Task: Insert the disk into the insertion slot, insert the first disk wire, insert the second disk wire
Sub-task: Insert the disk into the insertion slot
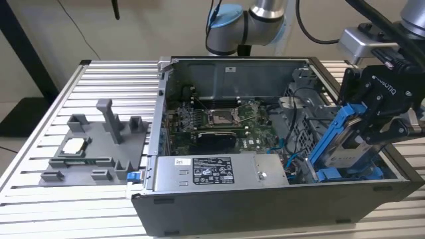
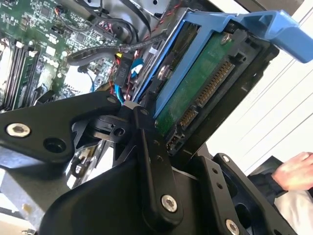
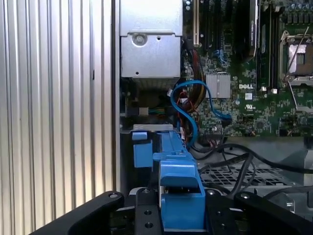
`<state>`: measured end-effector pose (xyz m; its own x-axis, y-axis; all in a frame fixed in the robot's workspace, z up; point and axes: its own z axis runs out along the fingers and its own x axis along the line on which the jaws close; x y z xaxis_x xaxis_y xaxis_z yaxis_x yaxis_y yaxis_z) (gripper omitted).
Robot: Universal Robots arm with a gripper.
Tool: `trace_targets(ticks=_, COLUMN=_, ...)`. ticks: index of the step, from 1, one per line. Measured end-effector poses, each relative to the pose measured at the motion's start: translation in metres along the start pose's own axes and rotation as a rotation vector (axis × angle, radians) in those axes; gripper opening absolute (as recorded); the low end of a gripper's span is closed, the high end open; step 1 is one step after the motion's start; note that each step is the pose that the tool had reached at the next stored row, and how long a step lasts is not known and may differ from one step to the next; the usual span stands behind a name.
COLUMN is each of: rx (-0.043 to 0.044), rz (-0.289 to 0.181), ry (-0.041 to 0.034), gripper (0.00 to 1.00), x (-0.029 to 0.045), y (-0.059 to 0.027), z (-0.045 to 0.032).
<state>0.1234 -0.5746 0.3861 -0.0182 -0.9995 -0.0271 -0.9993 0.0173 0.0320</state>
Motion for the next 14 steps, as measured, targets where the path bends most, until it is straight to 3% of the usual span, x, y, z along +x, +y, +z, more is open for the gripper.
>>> trace_targets(ticks=10, rx=0.0, rz=0.0, ry=0.0, gripper=0.34, x=0.0, y=-0.0001, z=0.0026)
trace_targets(ticks=11, rx=0.0, rz=0.0, ry=0.0, gripper=0.4, x=0.0001, y=-0.0001, z=0.0027)
trace_targets(ticks=13, rx=-0.0006, rz=0.0, ry=-0.0001, gripper=0.4, x=0.0001, y=-0.0001, z=0.0019)
trace_targets(ticks=14, rx=-0.0012, rz=0.0, ry=-0.0002, gripper=0.47, x=0.0, y=-0.0001, z=0.0005)
